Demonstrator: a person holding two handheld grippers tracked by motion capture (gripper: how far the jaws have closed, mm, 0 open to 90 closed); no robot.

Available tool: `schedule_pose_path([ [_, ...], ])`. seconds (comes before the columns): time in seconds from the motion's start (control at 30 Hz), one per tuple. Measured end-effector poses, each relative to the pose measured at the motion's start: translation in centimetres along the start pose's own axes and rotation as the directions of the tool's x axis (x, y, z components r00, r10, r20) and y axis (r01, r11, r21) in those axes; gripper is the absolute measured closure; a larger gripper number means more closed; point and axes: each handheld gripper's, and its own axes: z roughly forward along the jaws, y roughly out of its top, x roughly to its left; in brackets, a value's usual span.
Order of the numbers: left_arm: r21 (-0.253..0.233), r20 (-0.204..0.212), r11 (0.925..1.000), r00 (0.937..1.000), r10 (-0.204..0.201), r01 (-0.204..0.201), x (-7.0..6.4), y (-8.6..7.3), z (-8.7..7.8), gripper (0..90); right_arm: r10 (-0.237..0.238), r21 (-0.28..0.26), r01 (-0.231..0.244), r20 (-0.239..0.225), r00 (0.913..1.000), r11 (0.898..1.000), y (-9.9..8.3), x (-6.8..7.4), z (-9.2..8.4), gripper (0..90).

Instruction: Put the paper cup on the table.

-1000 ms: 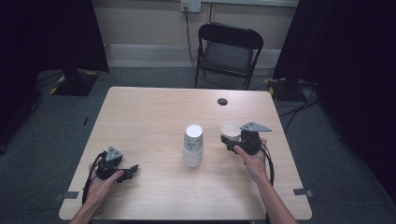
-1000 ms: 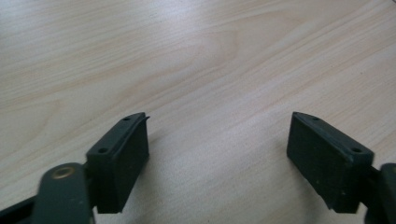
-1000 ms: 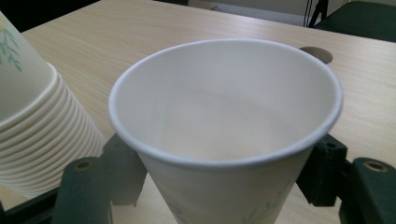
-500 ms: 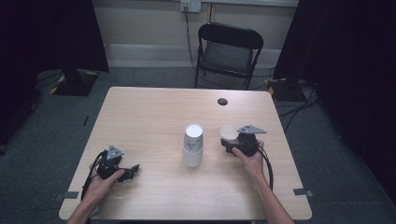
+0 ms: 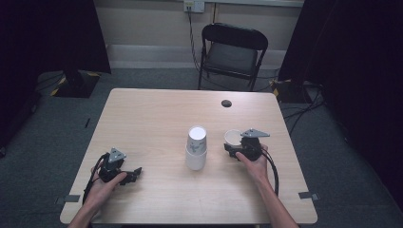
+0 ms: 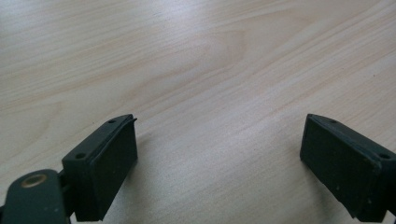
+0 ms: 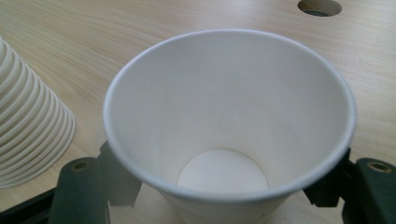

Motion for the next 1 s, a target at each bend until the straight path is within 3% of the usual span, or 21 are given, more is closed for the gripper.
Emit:
schedule_pose_path([
  [0.23,0.000,0.000,1.0000,1.0000,0.000,0.000,0.0,0.0,0.0,10.6,-0.003,0.016,0.003,-0.008,1.0000,1.000,-0.2,0.1,0.0,26.9],
  [0.37,0.000,0.000,1.0000,1.0000,0.000,0.000,0.0,0.0,0.0,10.6,0.021,0.005,-0.021,-0.034,0.9992,1.000,-0.2,0.1,-0.4,14.9],
  [0.43,0.000,0.000,1.0000,1.0000,0.000,0.000,0.0,0.0,0.0,10.6,0.018,0.007,-0.018,-0.027,0.9995,1.000,-0.2,0.0,-0.5,13.6],
  [0.53,0.000,0.000,1.0000,1.0000,0.000,0.000,0.0,0.0,0.0,10.6,0.021,0.012,-0.021,-0.016,0.9996,1.000,-0.4,-0.1,-0.8,14.0],
  [0.7,0.000,0.001,1.0000,1.0000,0.000,0.000,0.0,0.0,0.0,10.6,0.049,0.013,-0.049,-0.038,0.9981,0.999,-0.6,-0.6,-2.0,13.8],
  [1.0,0.000,0.001,1.0000,1.0000,0.000,0.000,0.0,0.0,0.0,10.6,0.014,0.047,-0.012,-0.038,0.9992,0.999,-1.5,-0.3,-3.6,13.9],
])
